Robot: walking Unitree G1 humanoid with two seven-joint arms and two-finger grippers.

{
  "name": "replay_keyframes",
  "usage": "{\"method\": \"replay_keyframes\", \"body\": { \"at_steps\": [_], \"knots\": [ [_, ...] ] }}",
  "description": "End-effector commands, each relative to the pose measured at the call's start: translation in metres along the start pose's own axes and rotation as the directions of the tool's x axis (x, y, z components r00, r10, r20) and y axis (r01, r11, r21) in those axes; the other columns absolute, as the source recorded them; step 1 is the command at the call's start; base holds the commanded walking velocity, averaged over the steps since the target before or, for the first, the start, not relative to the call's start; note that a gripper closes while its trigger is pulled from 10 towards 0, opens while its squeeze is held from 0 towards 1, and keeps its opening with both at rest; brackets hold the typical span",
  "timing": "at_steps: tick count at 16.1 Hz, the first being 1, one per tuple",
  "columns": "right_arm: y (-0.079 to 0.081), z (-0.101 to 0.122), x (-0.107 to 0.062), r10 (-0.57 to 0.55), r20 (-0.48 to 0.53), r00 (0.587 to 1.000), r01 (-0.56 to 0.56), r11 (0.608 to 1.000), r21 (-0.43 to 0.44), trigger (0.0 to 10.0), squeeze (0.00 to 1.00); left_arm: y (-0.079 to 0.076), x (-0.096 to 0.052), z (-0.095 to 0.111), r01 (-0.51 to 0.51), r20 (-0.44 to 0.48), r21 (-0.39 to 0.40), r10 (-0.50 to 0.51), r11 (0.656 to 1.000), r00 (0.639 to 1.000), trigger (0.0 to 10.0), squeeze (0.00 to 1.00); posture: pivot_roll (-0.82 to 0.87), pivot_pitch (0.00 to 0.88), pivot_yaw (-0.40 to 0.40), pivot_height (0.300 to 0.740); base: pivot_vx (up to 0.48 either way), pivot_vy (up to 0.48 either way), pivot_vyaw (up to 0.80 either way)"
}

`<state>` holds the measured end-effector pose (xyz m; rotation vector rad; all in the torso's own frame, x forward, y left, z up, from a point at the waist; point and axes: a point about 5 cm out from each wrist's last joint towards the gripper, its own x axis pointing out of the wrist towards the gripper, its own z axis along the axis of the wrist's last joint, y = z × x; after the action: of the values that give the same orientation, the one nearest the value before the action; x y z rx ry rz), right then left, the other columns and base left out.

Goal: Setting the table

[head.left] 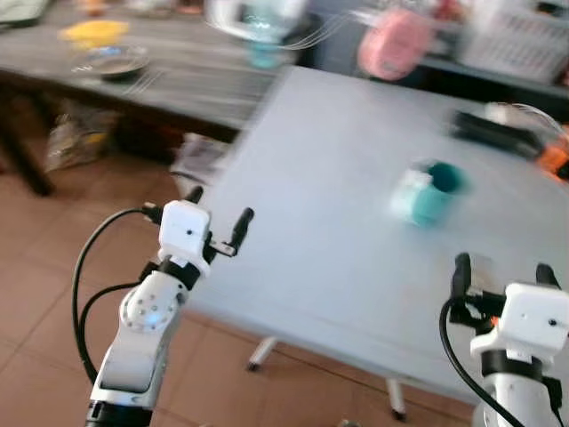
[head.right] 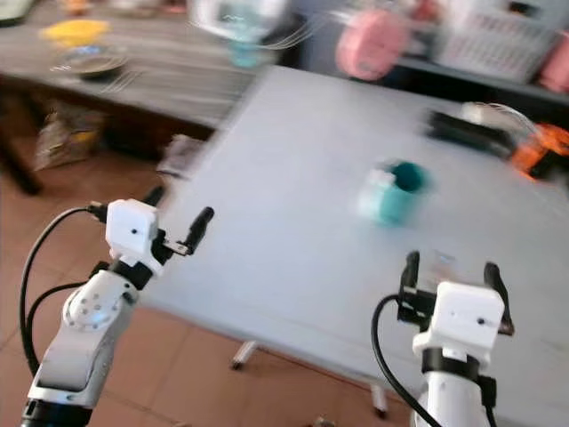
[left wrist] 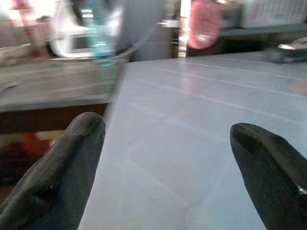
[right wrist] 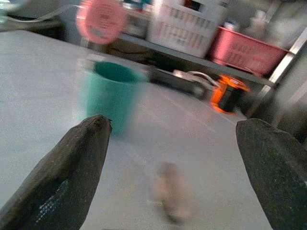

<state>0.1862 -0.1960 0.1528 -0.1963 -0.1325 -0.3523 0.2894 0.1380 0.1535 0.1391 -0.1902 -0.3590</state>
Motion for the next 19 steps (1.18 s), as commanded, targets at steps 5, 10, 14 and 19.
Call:
{"method": "replay_keyframes", "body": {
  "at_steps": [5, 10, 14, 19],
  "knots": [
    [-0.002, -0.004, -0.004, -0.003, -0.037, 0.999, 0.003, 1.0, 0.011, 10.0, 0.0, -0.014, 0.003, 0.0, 0.065, -0.004, -0.032, -0.065, 0.997, 0.998, 10.0, 0.0, 0.02, 0.147, -0.04, 0.74, 0.0, -0.272, 0.0],
    [0.007, -0.005, -0.001, 0.073, -0.051, 0.996, -0.071, 0.996, 0.047, 10.0, 0.0, -0.015, 0.002, -0.002, 0.076, -0.027, -0.04, -0.077, 0.996, 0.997, 10.0, 0.0, 0.02, 0.148, -0.038, 0.74, 0.0, 0.0, 0.0],
    [0.015, -0.006, 0.002, 0.103, -0.059, 0.993, -0.097, 0.991, 0.097, 10.0, 0.0, -0.009, 0.004, -0.001, 0.054, -0.039, -0.042, -0.056, 0.998, 0.998, 10.0, 0.0, 0.04, 0.16, -0.026, 0.74, 0.0, 0.0, 0.0],
    [0.058, -0.004, -0.007, 0.367, -0.084, 0.926, -0.334, 0.903, 0.269, 10.0, 0.0, -0.004, -0.02, -0.006, 0.158, -0.077, -0.064, -0.162, 0.985, 0.984, 10.0, 0.0, 0.07, 0.199, -0.036, 0.74, 0.0, 0.0, 0.0]
  ]
}}
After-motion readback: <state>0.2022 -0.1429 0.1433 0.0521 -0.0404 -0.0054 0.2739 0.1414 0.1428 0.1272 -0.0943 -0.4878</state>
